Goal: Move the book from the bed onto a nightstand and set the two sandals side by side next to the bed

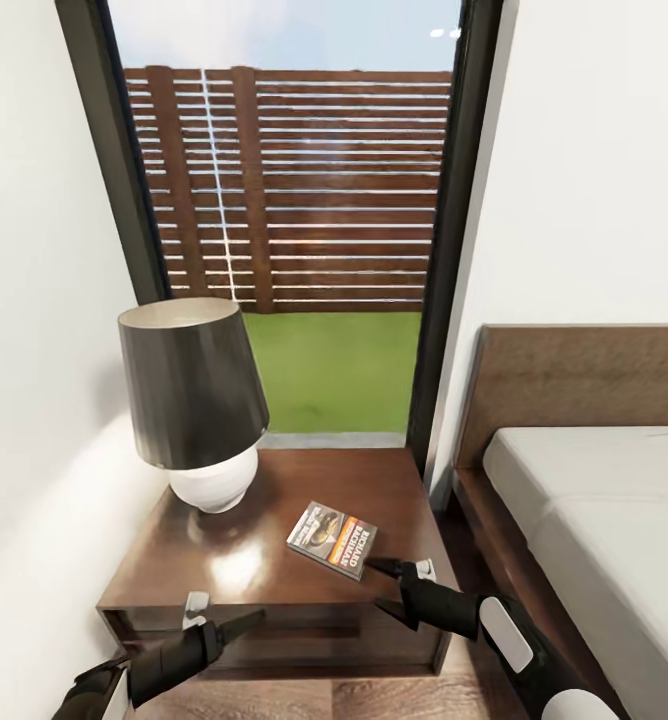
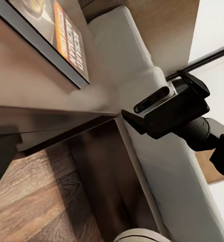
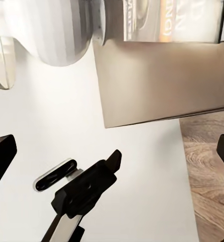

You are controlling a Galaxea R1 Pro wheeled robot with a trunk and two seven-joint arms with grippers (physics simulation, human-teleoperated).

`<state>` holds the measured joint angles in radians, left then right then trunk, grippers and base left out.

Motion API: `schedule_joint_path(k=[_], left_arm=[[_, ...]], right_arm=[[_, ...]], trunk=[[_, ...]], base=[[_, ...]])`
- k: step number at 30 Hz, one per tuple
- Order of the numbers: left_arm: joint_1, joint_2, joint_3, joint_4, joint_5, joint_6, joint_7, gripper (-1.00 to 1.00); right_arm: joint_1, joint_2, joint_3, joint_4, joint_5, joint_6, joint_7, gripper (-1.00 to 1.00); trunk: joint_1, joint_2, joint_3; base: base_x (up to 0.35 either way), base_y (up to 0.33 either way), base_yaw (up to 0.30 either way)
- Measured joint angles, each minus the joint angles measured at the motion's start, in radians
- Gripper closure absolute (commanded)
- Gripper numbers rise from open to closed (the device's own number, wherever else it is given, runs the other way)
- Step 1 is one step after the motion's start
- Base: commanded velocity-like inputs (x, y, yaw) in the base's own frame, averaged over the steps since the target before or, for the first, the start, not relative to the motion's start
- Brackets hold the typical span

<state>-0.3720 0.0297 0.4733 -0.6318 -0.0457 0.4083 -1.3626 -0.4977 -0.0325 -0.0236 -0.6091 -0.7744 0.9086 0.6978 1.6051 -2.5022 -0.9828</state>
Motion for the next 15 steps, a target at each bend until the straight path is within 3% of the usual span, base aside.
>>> schedule_joint_path(k=[11, 15], left_arm=[[0.000, 0.000, -0.003, 0.003, -0.002, -0.003, 0.030, -1.00], [0.000, 0.006, -0.005, 0.003, -0.006, -0.004, 0.028, -1.00]], right_arm=[[0.000, 0.000, 0.003, -0.008, 0.002, -0.002, -0.001, -1.00], [0.002, -0.004, 0.003, -0.041, 0.004, -0.002, -0.001, -1.00]], trunk=[[-0.005, 0.003, 0.043], [-0.020, 0.030, 0.055]], base=[[0.000, 0.000, 0.000], [0.000, 0.000, 0.000]])
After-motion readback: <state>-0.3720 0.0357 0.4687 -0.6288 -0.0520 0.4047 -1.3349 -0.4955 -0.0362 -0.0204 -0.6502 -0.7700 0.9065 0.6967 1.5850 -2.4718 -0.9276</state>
